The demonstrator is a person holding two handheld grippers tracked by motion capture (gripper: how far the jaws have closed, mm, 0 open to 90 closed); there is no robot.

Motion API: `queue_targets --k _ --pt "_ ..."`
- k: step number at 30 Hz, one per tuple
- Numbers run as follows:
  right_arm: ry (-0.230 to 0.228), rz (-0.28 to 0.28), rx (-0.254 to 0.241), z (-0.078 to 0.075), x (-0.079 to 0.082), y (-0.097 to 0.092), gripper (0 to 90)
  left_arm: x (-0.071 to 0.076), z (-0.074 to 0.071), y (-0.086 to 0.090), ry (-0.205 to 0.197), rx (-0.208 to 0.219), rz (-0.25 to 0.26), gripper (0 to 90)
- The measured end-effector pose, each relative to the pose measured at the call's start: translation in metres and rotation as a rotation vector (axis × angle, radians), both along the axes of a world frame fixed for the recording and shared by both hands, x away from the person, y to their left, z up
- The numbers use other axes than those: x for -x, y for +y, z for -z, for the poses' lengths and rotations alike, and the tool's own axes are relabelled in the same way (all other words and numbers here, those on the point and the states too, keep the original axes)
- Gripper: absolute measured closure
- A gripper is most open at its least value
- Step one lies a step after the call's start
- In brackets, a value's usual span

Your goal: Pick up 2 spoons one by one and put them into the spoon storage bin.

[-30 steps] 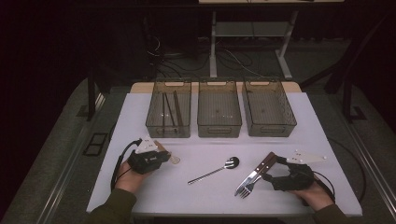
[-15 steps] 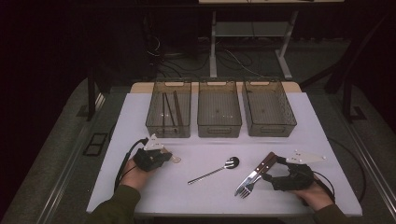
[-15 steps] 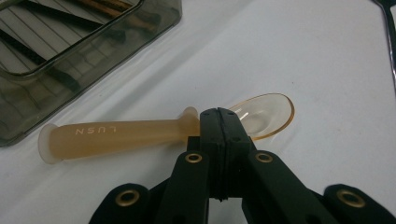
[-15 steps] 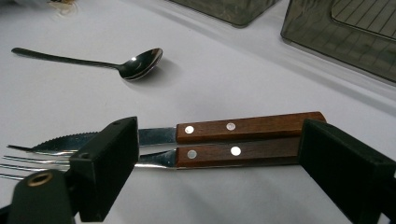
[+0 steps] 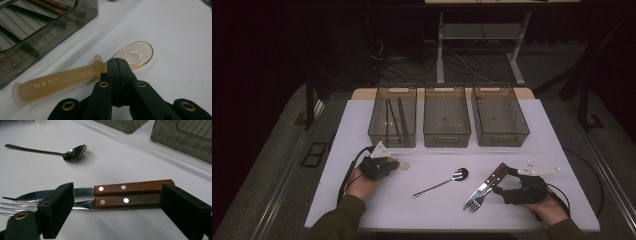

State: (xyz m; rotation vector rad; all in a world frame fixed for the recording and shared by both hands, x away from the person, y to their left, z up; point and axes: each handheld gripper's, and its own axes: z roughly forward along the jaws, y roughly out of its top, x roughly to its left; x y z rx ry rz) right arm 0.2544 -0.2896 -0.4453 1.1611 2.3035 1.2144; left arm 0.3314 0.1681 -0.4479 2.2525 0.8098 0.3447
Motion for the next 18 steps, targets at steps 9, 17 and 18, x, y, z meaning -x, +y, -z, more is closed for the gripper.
queue_targets --k 9,17,18 --pt "0.002 0.002 0.002 0.0 0.0 0.0 12.6 -0.01 0.001 -0.007 -0.001 0.013 -0.018 89.4" --pt "0.004 0.001 0.004 0.0 0.0 0.0 12.6 -0.021 0.001 -0.011 -0.011 0.008 -0.034 89.4" --pt "0.004 0.001 0.004 0.0 0.0 0.0 12.6 -0.023 0.002 -0.012 -0.014 0.008 -0.035 89.4"
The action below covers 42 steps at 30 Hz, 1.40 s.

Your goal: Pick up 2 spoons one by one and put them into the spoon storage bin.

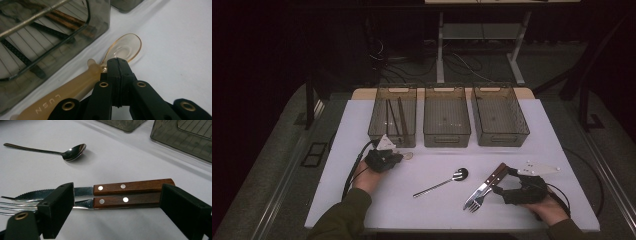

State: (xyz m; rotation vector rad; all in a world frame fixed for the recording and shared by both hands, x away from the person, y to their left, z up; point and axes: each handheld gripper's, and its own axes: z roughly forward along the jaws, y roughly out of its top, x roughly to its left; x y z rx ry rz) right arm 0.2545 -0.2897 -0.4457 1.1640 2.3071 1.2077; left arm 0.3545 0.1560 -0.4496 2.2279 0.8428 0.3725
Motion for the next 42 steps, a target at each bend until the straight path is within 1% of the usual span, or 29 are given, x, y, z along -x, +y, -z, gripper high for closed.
queue_targets --k 4,8,9,10,13,17,19,22,24,26,27,29,30,32,34,36,38,42 --pt "0.002 0.001 0.001 0.0 0.0 0.0 12.6 -0.005 0.001 -0.001 -0.003 0.007 -0.01 89.4" --pt "0.001 0.0 0.003 0.0 0.0 0.0 12.6 -0.006 0.0 0.0 -0.002 0.009 -0.013 89.4" --pt "0.001 0.001 0.002 0.0 0.0 0.0 12.6 -0.005 0.0 0.0 -0.001 0.012 -0.015 89.4" --pt "0.001 0.001 0.002 0.0 0.0 0.0 12.6 -0.005 -0.001 0.002 -0.002 0.026 -0.018 89.4" --pt "0.001 0.001 0.001 0.0 0.0 0.0 12.6 -0.004 -0.007 0.012 -0.008 0.057 -0.028 89.3" --pt "0.002 0.002 0.002 0.0 0.0 0.0 12.6 -0.004 -0.016 0.032 -0.028 0.106 -0.084 88.8" --pt "0.002 0.0 0.004 0.0 0.0 0.0 12.6 -0.004 -0.018 0.042 -0.038 0.118 -0.119 88.4" --pt "0.001 0.001 0.003 0.0 0.0 0.0 12.6 -0.005 -0.02 0.054 -0.043 0.112 -0.151 88.9" --pt "0.0 0.0 0.003 0.0 0.0 0.0 12.6 -0.006 -0.02 0.06 -0.042 0.099 -0.169 88.8" --pt "0.0 0.0 0.003 0.0 0.0 0.0 12.6 -0.005 -0.02 0.066 -0.042 0.098 -0.189 86.8" --pt "0.0 0.001 0.003 0.0 0.0 0.0 12.6 -0.004 -0.02 0.069 -0.041 0.09 -0.196 86.0" --pt "-0.002 0.002 0.002 0.0 0.0 -0.001 12.6 -0.002 -0.02 0.075 -0.038 0.097 -0.208 84.4" --pt "-0.003 0.002 0.002 0.0 0.0 -0.001 12.6 -0.001 -0.02 0.077 -0.033 0.108 -0.217 83.7" --pt "-0.003 0.002 0.002 0.0 0.0 -0.001 12.6 0.0 -0.018 0.08 -0.015 0.096 -0.213 81.7" --pt "-0.002 0.001 0.004 0.0 0.0 -0.001 12.6 -0.001 -0.016 0.081 -0.002 0.099 -0.215 80.6" --pt "-0.002 0.0 0.004 0.0 0.0 0.0 12.6 -0.002 -0.013 0.08 0.011 0.1 -0.206 79.3" --pt "-0.003 0.0 0.005 0.0 0.0 0.0 12.6 -0.003 -0.011 0.079 0.017 0.087 -0.201 79.4" --pt "-0.001 -0.001 0.006 0.0 0.0 0.0 12.6 -0.005 -0.008 0.076 0.033 0.077 -0.195 81.3"
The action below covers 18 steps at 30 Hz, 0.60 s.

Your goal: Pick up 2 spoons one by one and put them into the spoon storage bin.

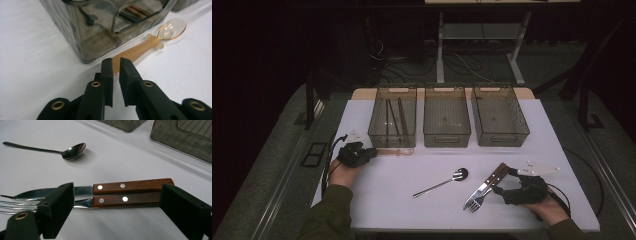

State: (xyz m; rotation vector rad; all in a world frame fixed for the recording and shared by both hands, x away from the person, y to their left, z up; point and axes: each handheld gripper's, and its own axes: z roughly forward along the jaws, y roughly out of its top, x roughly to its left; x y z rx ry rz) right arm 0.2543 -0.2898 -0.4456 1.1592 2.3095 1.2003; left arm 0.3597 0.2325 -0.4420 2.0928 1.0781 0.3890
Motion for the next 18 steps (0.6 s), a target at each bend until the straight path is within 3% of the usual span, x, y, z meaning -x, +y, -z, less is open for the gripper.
queue_targets --k 9,18 --pt "-0.002 0.0 0.0 0.0 0.0 0.0 12.6 0.002 -0.001 0.001 0.032 0.019 0.012 89.5" --pt "-0.004 0.003 -0.001 -0.001 0.001 0.0 12.6 0.025 -0.005 -0.003 0.082 0.034 0.034 89.4"
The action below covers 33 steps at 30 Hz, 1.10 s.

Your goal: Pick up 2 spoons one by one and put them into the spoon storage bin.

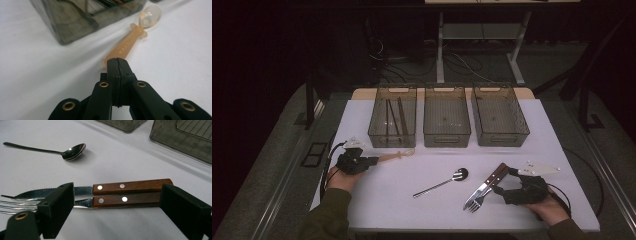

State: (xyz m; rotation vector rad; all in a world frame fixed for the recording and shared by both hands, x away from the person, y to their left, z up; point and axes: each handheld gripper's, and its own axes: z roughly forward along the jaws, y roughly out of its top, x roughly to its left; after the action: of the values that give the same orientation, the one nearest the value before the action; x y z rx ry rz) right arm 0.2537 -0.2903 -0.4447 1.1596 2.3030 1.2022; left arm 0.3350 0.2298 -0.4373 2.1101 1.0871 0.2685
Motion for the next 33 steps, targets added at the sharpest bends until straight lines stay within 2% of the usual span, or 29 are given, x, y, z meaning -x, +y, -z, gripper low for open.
queue_targets --k 4,7,12,15,17,20,24,25,27,33 --pt "0.0 -0.002 0.002 0.0 0.0 0.0 12.6 0.0 0.002 -0.001 -0.006 -0.006 0.01 88.4" --pt "-0.002 -0.003 0.002 0.0 0.0 0.001 12.6 0.0 0.0 0.0 -0.027 -0.016 0.01 78.3" --pt "-0.002 -0.003 0.004 0.0 -0.001 0.001 12.6 -0.004 -0.008 -0.003 -0.087 0.004 0.03 64.2" --pt "-0.003 -0.006 0.004 0.0 0.0 0.001 12.6 -0.012 -0.005 -0.006 -0.101 -0.02 0.056 56.7" --pt "-0.002 -0.007 0.007 0.0 -0.001 0.001 12.6 -0.017 -0.001 -0.008 -0.106 -0.017 0.072 53.8" --pt "-0.001 -0.01 0.009 0.001 -0.001 0.002 12.6 -0.023 0.005 -0.01 -0.089 0.003 0.105 53.0" --pt "0.001 -0.012 0.009 0.001 -0.001 0.002 12.6 -0.025 0.011 -0.014 -0.064 -0.017 0.141 54.1" --pt "0.001 -0.012 0.009 0.001 -0.001 0.002 12.6 -0.024 0.012 -0.016 -0.062 -0.011 0.141 55.2" --pt "-0.001 -0.014 0.008 0.001 -0.001 0.002 12.6 -0.025 0.012 -0.015 -0.065 -0.015 0.153 57.2" --pt "-0.001 -0.012 0.007 0.001 -0.001 0.002 12.6 -0.022 0.011 -0.016 -0.083 -0.067 0.203 62.9"
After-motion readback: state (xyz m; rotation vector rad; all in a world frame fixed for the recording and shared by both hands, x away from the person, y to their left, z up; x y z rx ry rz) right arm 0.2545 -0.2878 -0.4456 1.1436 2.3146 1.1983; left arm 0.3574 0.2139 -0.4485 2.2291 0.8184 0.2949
